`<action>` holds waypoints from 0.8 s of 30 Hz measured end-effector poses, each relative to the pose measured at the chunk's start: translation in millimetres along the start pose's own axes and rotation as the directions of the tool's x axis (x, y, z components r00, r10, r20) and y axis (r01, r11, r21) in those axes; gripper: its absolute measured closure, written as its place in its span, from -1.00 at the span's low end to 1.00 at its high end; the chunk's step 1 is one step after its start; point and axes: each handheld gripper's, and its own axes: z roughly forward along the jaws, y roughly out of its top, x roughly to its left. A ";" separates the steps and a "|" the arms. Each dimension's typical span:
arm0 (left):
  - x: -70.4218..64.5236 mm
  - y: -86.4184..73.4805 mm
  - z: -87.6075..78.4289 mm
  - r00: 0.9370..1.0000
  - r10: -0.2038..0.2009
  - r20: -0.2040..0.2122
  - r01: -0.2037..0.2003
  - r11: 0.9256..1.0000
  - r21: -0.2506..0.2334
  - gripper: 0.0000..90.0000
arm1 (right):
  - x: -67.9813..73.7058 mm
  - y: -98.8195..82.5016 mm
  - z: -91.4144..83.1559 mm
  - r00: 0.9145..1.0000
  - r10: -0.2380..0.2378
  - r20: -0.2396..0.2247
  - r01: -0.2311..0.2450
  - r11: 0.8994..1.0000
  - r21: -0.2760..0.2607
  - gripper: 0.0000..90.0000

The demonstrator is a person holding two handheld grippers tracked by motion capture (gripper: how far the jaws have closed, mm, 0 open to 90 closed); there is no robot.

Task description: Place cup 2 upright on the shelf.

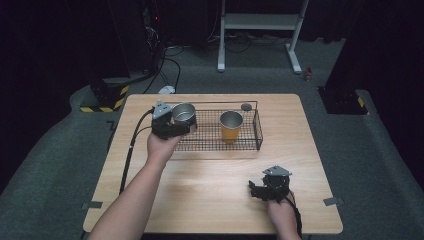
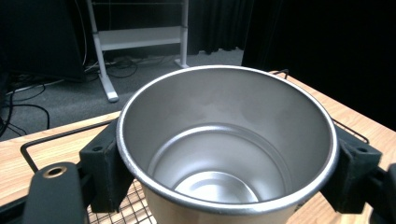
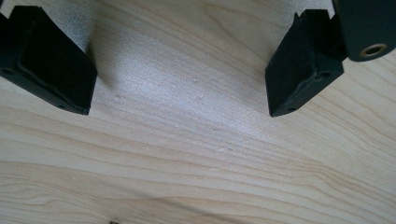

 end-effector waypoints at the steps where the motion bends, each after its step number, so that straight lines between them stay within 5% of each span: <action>1: 1.5 -0.4 1.7 1.000 -0.002 -0.004 0.002 1.000 0.002 -0.58 | 0.0 0.0 0.0 1.000 0.000 0.000 0.000 1.000 0.000 -0.80; 24: 17.9 -21.6 41.9 0.996 -0.028 -0.082 0.036 0.994 0.101 -0.58 | 0.1 0.0 0.0 1.000 0.000 0.000 0.000 1.000 0.000 -0.80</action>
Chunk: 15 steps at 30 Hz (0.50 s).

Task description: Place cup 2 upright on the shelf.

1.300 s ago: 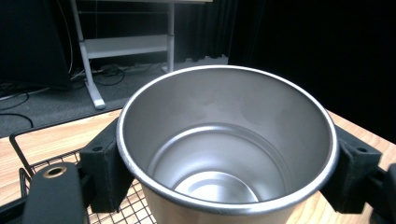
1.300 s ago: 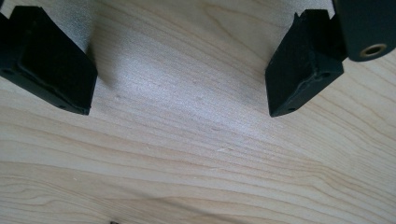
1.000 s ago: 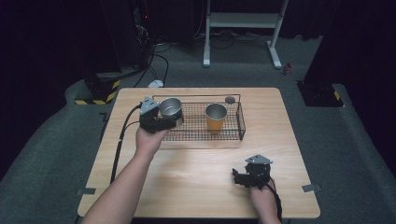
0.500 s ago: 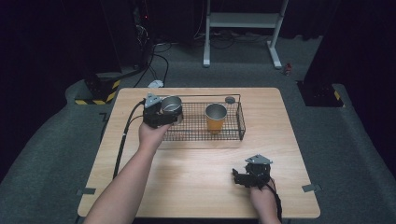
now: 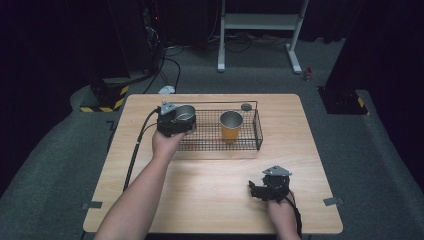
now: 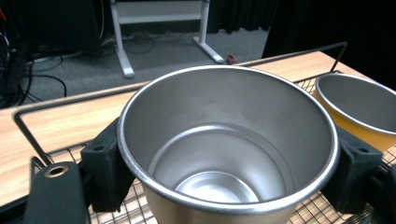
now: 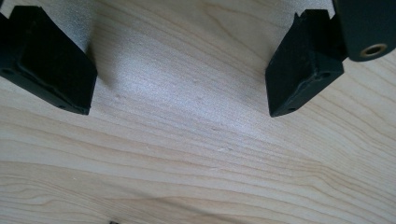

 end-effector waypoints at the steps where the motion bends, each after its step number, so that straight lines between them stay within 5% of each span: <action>1: -0.4 -1.0 1.9 1.000 0.000 0.000 0.000 1.000 0.005 -0.58 | 0.0 0.0 0.0 1.000 0.000 0.000 0.000 1.000 0.000 -0.80; 15: -7.8 -15.7 23.8 0.999 0.015 -0.036 -0.010 0.993 0.116 -0.58 | 0.0 0.0 0.0 1.000 0.000 0.000 0.000 1.000 0.000 -0.80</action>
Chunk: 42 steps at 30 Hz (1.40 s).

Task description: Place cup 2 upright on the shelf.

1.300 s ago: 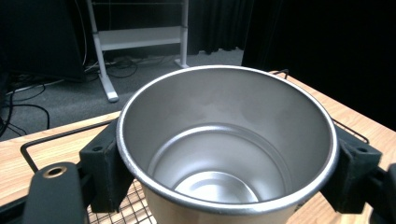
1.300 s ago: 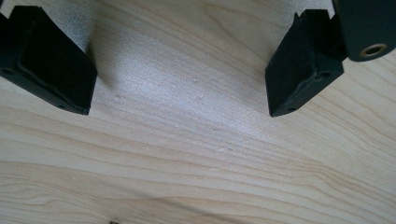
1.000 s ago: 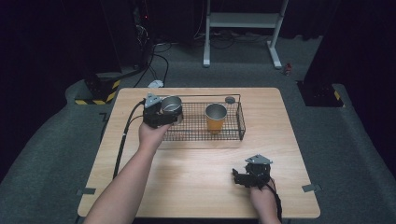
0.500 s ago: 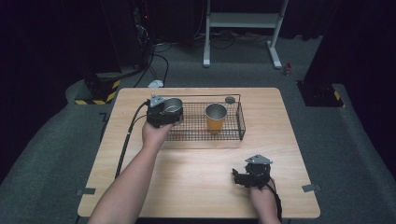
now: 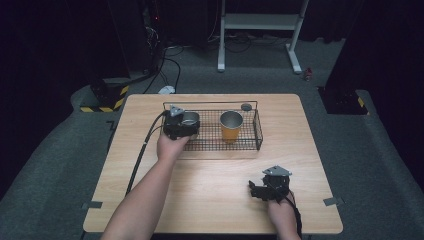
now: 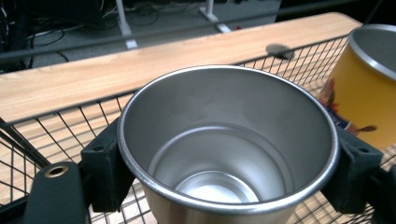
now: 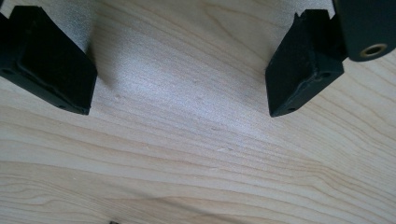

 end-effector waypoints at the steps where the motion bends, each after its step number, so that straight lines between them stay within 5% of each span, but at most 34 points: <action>1: 0.1 -0.8 1.5 1.000 0.000 -0.001 0.000 1.000 0.006 -0.58 | 0.0 0.0 0.0 1.000 0.000 0.000 0.000 1.000 0.000 -0.80; 22: 3.5 -8.5 15.8 1.000 -0.011 -0.028 0.015 0.992 0.121 -0.58 | 0.0 0.0 0.0 1.000 0.000 0.000 0.000 1.000 0.000 -0.80; 42: -0.4 -4.0 20.4 1.000 0.010 -0.018 -0.008 0.992 0.130 -0.58 | 0.2 0.0 0.0 1.000 0.002 0.000 -0.002 1.000 0.000 -0.80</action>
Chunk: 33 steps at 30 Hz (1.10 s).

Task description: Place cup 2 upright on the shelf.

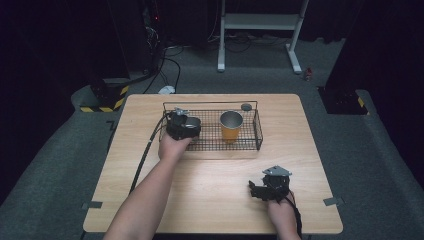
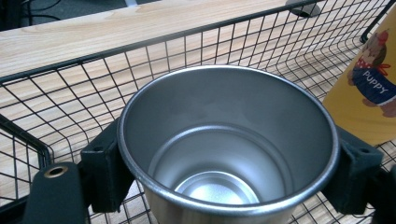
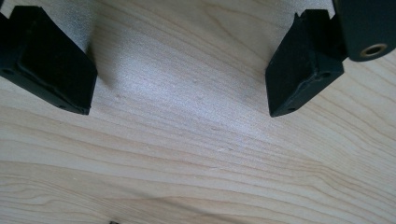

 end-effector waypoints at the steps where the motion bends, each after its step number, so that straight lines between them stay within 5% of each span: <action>1: -0.2 0.0 0.3 1.000 -0.001 0.002 0.001 1.000 0.002 -0.58 | 0.0 0.0 -0.1 1.000 0.001 -0.001 -0.001 1.000 0.002 -0.80; 11: -0.6 0.2 -0.7 1.000 0.014 -0.006 -0.014 1.000 0.024 -0.59 | 0.0 0.0 -0.1 1.000 0.001 -0.001 -0.001 1.000 0.002 -0.80; 24: 2.1 -3.3 -0.5 0.999 0.032 0.005 -0.032 0.993 0.113 -0.61 | 0.1 0.0 -0.1 1.000 0.001 0.000 -0.001 1.000 0.002 -0.80; 33: 1.8 -1.5 -0.6 0.999 0.041 -0.009 -0.039 0.992 0.120 -0.67 | 0.2 0.0 -0.2 1.000 0.001 0.000 -0.001 1.000 0.001 -0.80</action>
